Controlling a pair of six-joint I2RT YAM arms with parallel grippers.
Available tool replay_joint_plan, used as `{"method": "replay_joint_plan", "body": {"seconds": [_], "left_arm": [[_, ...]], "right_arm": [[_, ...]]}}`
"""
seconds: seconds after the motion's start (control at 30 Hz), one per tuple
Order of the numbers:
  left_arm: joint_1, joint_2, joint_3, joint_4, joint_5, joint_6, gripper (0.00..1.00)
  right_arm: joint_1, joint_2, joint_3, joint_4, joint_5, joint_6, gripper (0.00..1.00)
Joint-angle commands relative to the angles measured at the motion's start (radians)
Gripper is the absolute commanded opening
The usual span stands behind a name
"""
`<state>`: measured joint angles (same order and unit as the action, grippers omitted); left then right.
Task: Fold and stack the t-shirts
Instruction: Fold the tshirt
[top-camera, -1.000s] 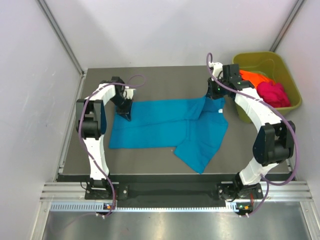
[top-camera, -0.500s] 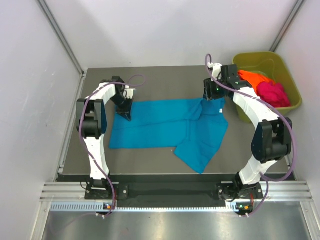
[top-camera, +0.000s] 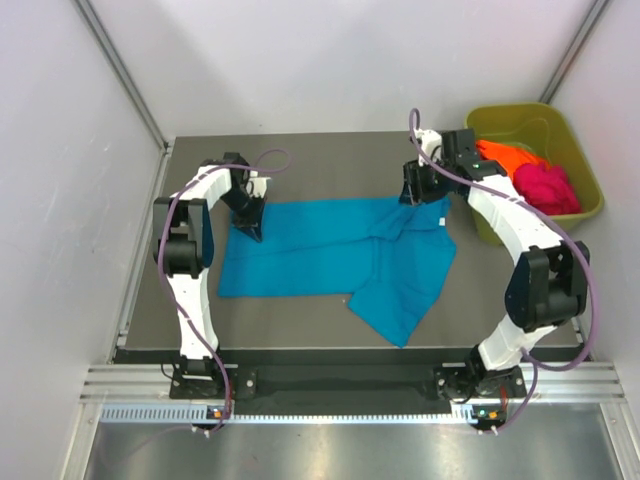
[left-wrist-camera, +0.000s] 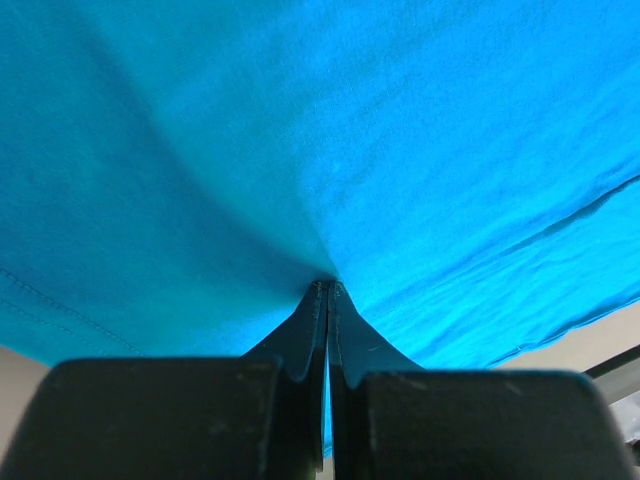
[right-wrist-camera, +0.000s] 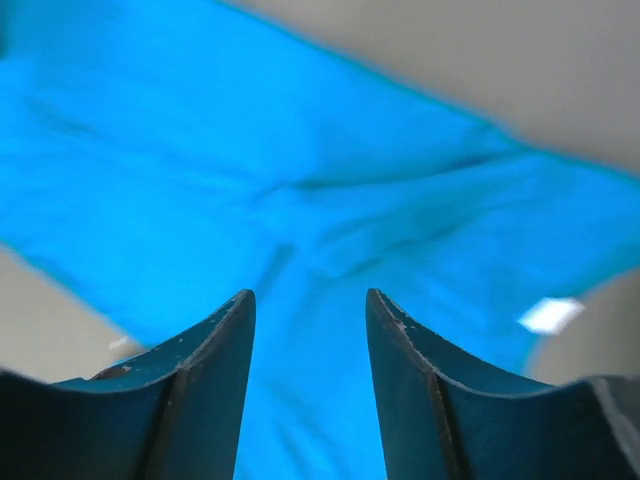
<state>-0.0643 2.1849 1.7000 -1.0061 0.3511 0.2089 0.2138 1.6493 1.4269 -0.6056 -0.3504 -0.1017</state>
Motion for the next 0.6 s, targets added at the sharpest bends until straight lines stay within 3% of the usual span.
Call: {"method": "replay_joint_plan", "body": {"seconds": [0.0,0.23,0.57], "left_arm": [[-0.003,-0.045,0.007,-0.003,0.003,0.000,0.00],[-0.008,-0.062,-0.008,-0.011,-0.004,-0.002,0.00],[-0.009,-0.057,-0.017,-0.006,-0.004,-0.019,0.00]], "right_arm": [[0.001,0.067,-0.051,-0.002,-0.218,0.160,0.48],[-0.074,0.191,-0.126,0.006,-0.346,0.292,0.42],[-0.137,0.245,-0.134,0.056,-0.340,0.321,0.40]]}}
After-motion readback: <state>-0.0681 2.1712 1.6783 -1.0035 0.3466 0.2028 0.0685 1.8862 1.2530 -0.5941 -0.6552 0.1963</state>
